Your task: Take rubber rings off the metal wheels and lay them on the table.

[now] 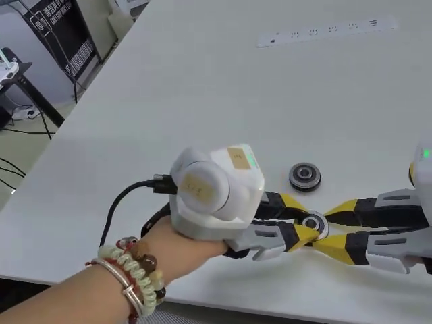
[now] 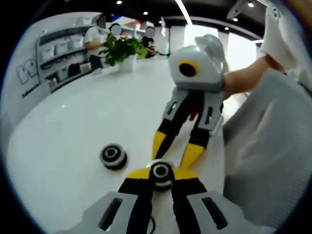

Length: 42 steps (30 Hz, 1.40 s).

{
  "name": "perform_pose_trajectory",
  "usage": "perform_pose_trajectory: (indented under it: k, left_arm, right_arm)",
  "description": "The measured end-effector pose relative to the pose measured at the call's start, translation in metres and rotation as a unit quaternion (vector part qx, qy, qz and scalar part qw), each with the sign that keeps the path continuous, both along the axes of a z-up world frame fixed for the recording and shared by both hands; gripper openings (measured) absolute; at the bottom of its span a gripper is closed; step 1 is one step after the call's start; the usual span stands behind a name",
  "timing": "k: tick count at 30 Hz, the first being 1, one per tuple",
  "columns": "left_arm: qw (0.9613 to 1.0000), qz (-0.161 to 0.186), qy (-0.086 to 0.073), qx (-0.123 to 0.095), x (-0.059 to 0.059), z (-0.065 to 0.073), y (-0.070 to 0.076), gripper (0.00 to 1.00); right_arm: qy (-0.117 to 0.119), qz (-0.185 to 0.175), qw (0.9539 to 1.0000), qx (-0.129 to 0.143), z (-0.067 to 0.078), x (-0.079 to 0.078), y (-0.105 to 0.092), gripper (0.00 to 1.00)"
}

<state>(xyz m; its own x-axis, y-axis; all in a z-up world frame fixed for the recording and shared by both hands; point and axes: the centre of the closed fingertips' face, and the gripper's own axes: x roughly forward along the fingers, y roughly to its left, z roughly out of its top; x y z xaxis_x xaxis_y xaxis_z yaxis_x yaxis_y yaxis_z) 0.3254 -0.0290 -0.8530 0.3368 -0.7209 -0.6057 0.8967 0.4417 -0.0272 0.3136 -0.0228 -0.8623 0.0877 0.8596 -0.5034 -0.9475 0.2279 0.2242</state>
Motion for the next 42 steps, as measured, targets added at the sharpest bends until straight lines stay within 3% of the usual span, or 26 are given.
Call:
perform_pose_trajectory:
  k: [10,16,22,26,28,30,35,36,42]
  left_arm:
    - [0.9998,-0.009,-0.016,-0.009,-0.002,-0.001,0.001,0.15]
    - [0.9997,-0.008,-0.019,-0.014,-0.002,0.001,0.001,0.14]
    - [0.9996,-0.009,-0.021,-0.016,-0.004,0.002,0.002,0.14]
    - [0.9996,-0.011,-0.022,-0.016,-0.005,0.003,0.002,0.14]
    - [0.9996,-0.011,-0.023,-0.016,-0.005,0.003,0.003,0.14]
    - [0.9995,-0.011,-0.023,-0.017,-0.005,0.003,0.003,0.14]
    - [0.9996,-0.007,-0.02,-0.021,-0.006,0.004,0.004,0.14]
    - [0.9995,-0.005,-0.02,-0.022,-0.005,0.004,0.004,0.14]
    - [0.9994,-0.006,-0.021,-0.026,-0.006,0.004,0.004,0.14]
  right_arm:
    - [-0.012,0.002,0.9999,-0.006,-0.001,0.0,-0.007,0.17]
    - [-0.012,0.005,0.9999,-0.008,-0.002,-0.002,-0.009,0.05]
    - [-0.016,-0.001,0.9998,-0.01,-0.001,-0.003,-0.009,0.05]
    - [-0.028,-0.013,0.9994,-0.012,-0.001,0.001,-0.011,0.12]
    - [-0.017,-0.016,0.9997,0.006,0.002,0.0,-0.008,0.18]
    - [-0.02,-0.011,0.9997,0.006,0.002,-0.001,-0.007,0.17]
    - [-0.041,-0.008,0.9991,-0.001,-0.001,-0.001,0.0,0.23]
    - [-0.054,-0.006,0.9985,-0.003,-0.001,0.001,0.001,0.24]
    - [-0.068,0.006,0.9976,-0.012,-0.003,-0.002,0.0,0.2]
